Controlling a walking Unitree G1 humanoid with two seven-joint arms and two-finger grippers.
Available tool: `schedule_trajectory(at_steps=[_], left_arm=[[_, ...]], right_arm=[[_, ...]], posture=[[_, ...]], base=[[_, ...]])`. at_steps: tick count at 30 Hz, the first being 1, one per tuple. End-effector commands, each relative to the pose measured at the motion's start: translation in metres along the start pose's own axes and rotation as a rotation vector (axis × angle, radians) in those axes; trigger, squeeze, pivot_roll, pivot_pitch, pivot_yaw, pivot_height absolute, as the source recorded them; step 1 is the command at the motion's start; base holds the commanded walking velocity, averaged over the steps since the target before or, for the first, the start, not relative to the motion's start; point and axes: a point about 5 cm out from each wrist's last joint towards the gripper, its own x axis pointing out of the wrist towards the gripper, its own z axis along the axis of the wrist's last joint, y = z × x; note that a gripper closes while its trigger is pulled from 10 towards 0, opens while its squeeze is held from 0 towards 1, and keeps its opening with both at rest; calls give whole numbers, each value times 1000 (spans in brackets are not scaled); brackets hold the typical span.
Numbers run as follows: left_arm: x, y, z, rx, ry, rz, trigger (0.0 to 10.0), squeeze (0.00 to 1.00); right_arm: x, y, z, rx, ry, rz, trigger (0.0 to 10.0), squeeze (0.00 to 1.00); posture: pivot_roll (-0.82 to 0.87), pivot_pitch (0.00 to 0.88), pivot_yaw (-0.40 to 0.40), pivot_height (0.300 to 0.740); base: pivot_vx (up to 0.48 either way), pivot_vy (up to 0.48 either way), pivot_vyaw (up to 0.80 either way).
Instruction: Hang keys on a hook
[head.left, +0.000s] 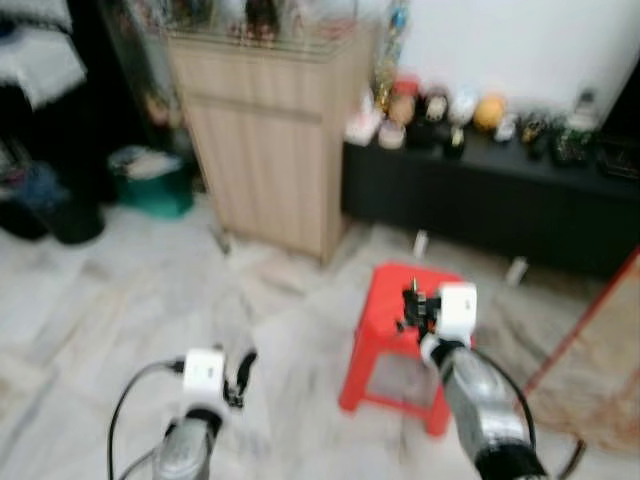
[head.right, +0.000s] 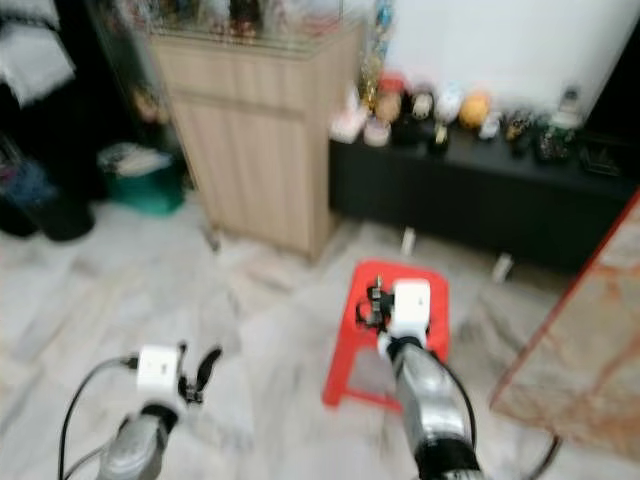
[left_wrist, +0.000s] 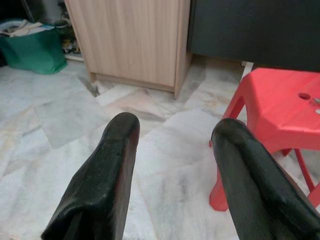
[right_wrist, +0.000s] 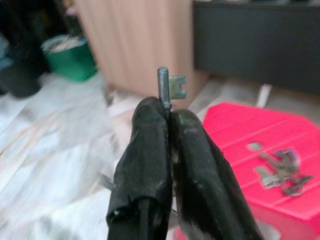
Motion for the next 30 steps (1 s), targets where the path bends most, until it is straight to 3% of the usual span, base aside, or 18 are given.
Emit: schedule_trajectory(at_steps=[1,5,13,19,25,30], left_arm=[[4,-4,8,-3,-21,-48,10000,0],[7,-8,11,10,-28,-104,10000,0],[7,-19,16,8,-24,-222,10000,0],[8,-25,21,9,-17,-333,10000,0],[13,-24,28,27,-13,-409,10000,0],[15,-29,38,17,-42,-453,10000,0]], right_arm=[[9,10,21,-25,-49,73,10000,0],[13,23,26,-52,-32,156,10000,0],[13,24,29,-50,-17,177,10000,0],[14,39,39,-71,39,307,10000,0],[10,51,66,-17,-11,438,10000,0],[-1,73,92,-6,-44,602,10000,0]], posture=[[66,21,-52,740],[70,22,-55,740],[71,30,-52,740],[68,33,-53,740],[62,34,-51,740],[59,37,-56,740]], base=[[0,0,0],[0,0,0],[0,0,0],[0,0,0],[0,0,0],[0,0,0]])
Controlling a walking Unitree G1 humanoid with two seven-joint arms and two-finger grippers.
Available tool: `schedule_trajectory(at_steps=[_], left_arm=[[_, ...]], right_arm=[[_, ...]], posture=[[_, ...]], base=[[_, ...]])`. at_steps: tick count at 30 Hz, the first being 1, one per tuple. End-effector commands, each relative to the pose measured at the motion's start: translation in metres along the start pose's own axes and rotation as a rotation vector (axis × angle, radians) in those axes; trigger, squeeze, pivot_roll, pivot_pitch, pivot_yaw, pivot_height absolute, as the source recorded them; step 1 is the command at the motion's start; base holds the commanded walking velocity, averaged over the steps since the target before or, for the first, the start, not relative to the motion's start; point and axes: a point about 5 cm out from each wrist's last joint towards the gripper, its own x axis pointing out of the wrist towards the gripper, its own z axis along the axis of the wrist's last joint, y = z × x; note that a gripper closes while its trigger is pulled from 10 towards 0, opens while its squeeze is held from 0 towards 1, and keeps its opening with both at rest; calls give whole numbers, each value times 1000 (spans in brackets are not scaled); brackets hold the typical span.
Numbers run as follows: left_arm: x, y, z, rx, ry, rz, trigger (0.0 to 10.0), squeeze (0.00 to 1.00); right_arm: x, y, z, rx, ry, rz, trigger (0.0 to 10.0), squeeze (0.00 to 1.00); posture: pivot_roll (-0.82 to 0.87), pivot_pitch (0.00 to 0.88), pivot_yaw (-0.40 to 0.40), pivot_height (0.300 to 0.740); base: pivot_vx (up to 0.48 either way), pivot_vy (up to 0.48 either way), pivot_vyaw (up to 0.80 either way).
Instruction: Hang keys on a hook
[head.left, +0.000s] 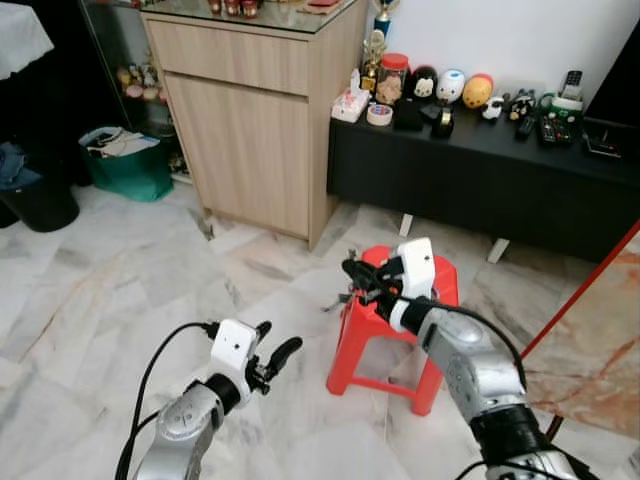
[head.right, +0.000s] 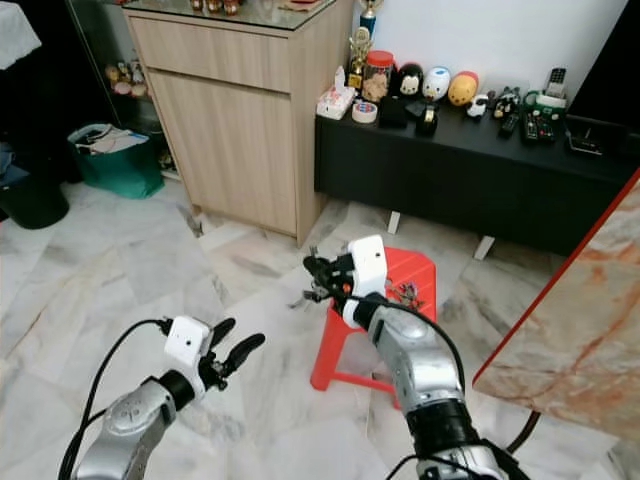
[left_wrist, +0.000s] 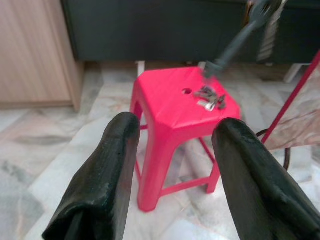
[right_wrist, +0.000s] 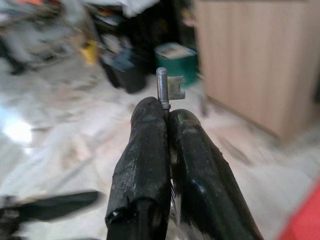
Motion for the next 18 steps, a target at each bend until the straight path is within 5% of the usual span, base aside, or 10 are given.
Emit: schedule_trajectory(at_steps=[1,8,18], left_arm=[[3,-4,6,-1,-14,-23,10000,0],[6,-3,13,13,-41,-23,10000,0],[7,-11,20,55,-25,-114,10000,0]], right_arm=[[2,11,11,-22,-1,67,10000,0],[4,34,19,-72,52,143,10000,0],[3,46,17,-117,153,150,10000,0]], posture=[[61,37,-58,740],[62,41,-63,740],[65,46,-65,740]], base=[[0,0,0],[0,0,0],[0,0,0]])
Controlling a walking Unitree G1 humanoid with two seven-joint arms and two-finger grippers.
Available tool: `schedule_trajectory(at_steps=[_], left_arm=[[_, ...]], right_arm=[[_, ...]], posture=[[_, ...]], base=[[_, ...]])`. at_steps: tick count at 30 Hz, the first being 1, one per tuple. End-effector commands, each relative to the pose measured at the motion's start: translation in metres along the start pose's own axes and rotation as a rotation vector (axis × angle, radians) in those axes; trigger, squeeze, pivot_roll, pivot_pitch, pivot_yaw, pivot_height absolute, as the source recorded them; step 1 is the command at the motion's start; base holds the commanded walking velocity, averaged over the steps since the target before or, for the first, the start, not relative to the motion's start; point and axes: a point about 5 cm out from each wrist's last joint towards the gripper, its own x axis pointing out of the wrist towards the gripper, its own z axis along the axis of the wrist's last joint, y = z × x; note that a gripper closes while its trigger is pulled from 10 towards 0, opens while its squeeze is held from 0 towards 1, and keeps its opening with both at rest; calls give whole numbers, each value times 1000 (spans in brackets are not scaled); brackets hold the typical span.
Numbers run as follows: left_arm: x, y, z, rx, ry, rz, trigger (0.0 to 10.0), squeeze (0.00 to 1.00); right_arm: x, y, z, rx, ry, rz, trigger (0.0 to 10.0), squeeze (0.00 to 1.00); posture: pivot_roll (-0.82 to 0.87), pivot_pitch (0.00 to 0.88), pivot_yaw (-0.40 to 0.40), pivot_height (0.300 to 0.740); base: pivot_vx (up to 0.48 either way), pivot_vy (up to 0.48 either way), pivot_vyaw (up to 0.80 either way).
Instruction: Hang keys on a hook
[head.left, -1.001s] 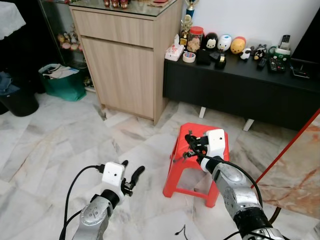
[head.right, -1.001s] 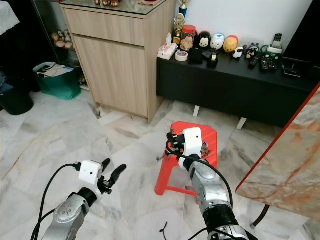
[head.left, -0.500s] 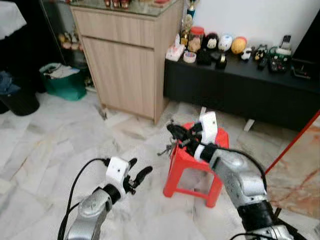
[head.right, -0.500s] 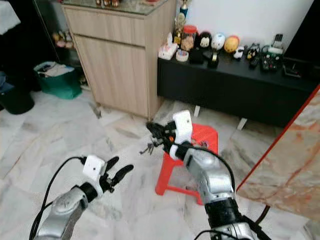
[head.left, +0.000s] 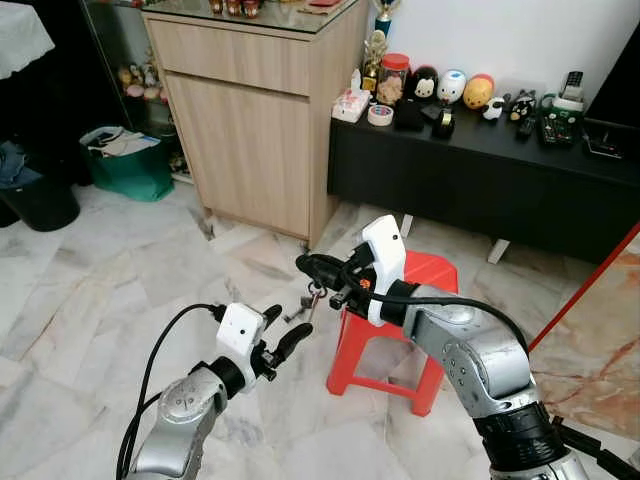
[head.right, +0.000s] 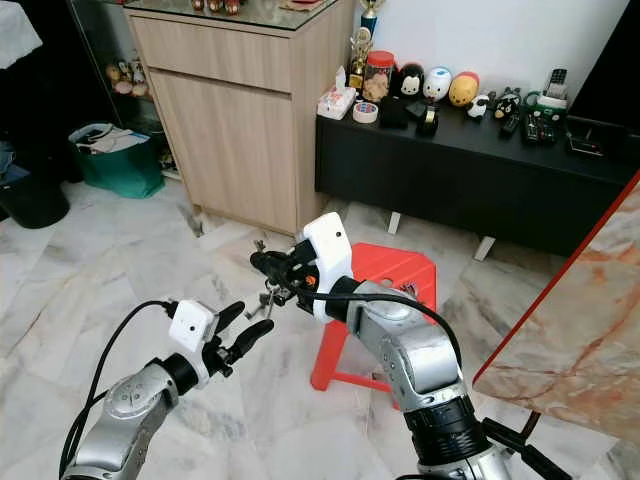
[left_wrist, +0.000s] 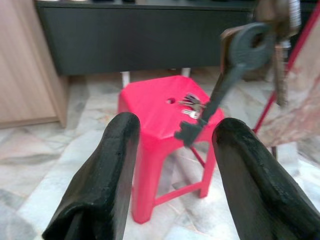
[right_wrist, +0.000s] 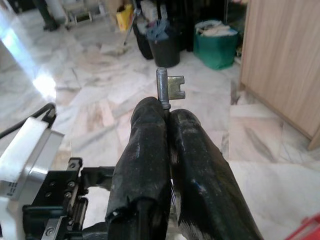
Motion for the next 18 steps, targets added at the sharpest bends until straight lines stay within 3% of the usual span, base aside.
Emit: schedule_trajectory(at_steps=[1,18], left_arm=[[1,-3,4,14,-8,-27,10000,0],[2,-5,5,10,-3,-38,10000,0]], right_arm=[[-1,5,5,-29,7,10,10000,0],[0,11,0,-41,53,29,10000,0]], posture=[[65,46,-65,740],[66,52,-69,740]], base=[[0,0,0],[0,0,0]])
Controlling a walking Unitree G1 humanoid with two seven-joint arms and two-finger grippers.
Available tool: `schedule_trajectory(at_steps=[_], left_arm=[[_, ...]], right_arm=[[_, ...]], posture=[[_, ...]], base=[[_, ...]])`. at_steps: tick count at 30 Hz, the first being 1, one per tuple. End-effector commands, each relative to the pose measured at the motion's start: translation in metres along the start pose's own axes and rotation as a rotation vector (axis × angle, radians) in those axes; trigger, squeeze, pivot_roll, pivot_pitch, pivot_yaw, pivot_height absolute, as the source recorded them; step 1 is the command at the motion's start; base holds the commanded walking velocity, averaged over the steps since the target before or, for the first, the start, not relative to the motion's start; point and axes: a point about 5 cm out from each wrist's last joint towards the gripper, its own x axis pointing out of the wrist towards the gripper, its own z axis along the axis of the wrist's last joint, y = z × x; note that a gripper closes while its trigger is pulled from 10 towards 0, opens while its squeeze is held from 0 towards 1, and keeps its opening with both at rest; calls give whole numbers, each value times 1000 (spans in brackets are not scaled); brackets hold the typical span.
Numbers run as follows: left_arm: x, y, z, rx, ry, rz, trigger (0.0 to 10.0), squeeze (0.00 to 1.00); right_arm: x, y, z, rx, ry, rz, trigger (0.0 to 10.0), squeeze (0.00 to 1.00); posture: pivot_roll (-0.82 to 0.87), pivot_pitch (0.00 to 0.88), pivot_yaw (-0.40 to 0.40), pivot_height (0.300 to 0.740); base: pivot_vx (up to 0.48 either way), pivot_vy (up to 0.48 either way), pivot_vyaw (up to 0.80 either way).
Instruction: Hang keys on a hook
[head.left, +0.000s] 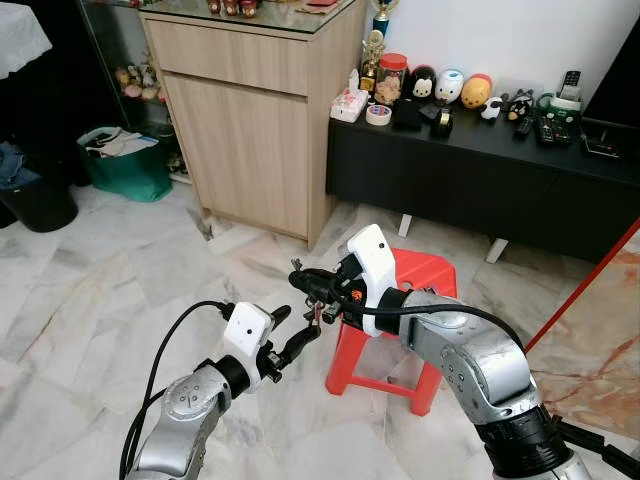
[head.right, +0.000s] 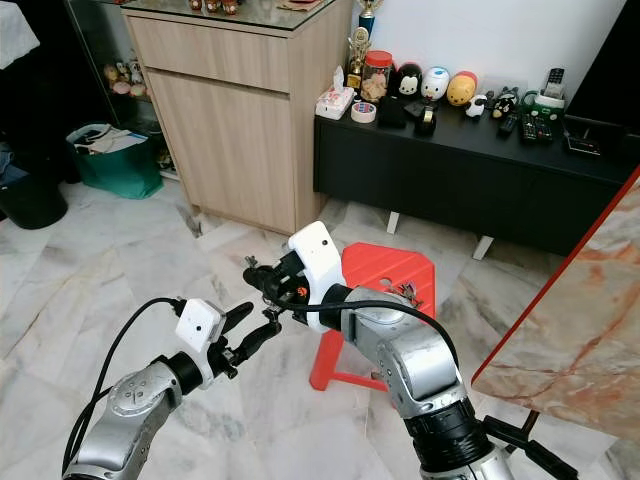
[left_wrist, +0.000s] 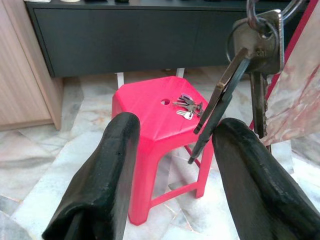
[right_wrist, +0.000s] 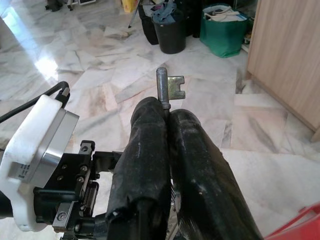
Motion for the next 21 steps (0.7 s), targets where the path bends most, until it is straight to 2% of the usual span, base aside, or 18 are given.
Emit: schedule_trajectory(at_steps=[1,21], left_arm=[[1,-4,3,11,-2,-31,10000,0],[3,-6,5,32,-9,-82,10000,0]], right_arm=[[0,4,4,-27,-7,8,10000,0],[6,16,11,-29,-30,65,10000,0]], posture=[[66,52,-69,740],[67,50,-72,740]], base=[[0,0,0],[0,0,0]])
